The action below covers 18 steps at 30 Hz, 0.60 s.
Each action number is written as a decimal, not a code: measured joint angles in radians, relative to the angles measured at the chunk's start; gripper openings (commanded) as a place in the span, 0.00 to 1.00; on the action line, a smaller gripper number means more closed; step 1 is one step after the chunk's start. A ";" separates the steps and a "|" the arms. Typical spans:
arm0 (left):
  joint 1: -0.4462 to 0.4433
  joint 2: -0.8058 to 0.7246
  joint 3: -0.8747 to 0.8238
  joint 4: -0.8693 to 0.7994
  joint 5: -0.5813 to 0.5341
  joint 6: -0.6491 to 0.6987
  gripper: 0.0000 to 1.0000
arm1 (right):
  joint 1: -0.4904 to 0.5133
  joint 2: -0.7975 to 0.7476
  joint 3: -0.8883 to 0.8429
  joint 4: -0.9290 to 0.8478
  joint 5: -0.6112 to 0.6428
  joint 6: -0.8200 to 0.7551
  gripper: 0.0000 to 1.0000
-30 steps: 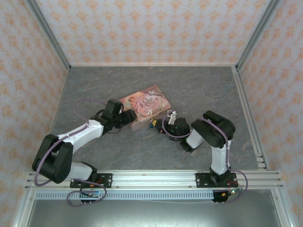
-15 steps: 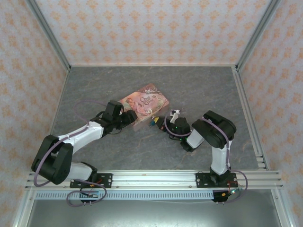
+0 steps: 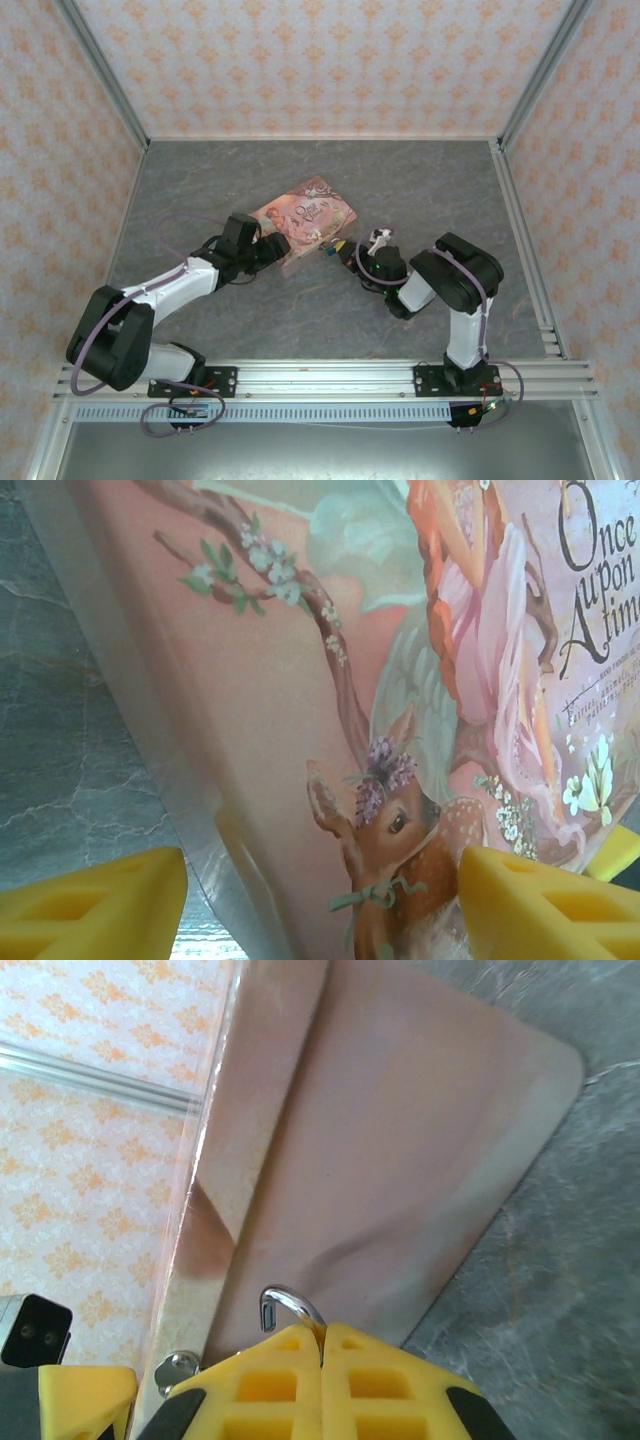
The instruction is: Unlock the padlock with the key
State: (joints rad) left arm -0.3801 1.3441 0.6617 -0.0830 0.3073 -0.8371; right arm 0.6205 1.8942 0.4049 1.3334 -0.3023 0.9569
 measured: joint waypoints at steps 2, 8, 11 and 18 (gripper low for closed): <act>0.000 -0.017 0.003 -0.035 -0.010 0.001 0.78 | -0.008 -0.037 -0.030 -0.005 0.005 -0.008 0.00; 0.000 -0.111 0.010 -0.146 -0.071 0.012 0.87 | -0.026 -0.225 -0.067 -0.145 0.007 -0.054 0.00; 0.000 -0.178 0.017 -0.173 -0.110 0.024 0.93 | -0.026 -0.363 -0.066 -0.283 0.007 -0.092 0.00; 0.000 -0.370 0.019 -0.198 -0.210 0.064 1.00 | -0.026 -0.718 -0.017 -0.804 0.015 -0.193 0.00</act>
State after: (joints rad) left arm -0.3801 0.9737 0.6807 -0.2810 0.0971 -0.7727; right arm 0.5945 1.1767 0.3882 0.5297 -0.2871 0.7639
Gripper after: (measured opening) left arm 0.997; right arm 0.048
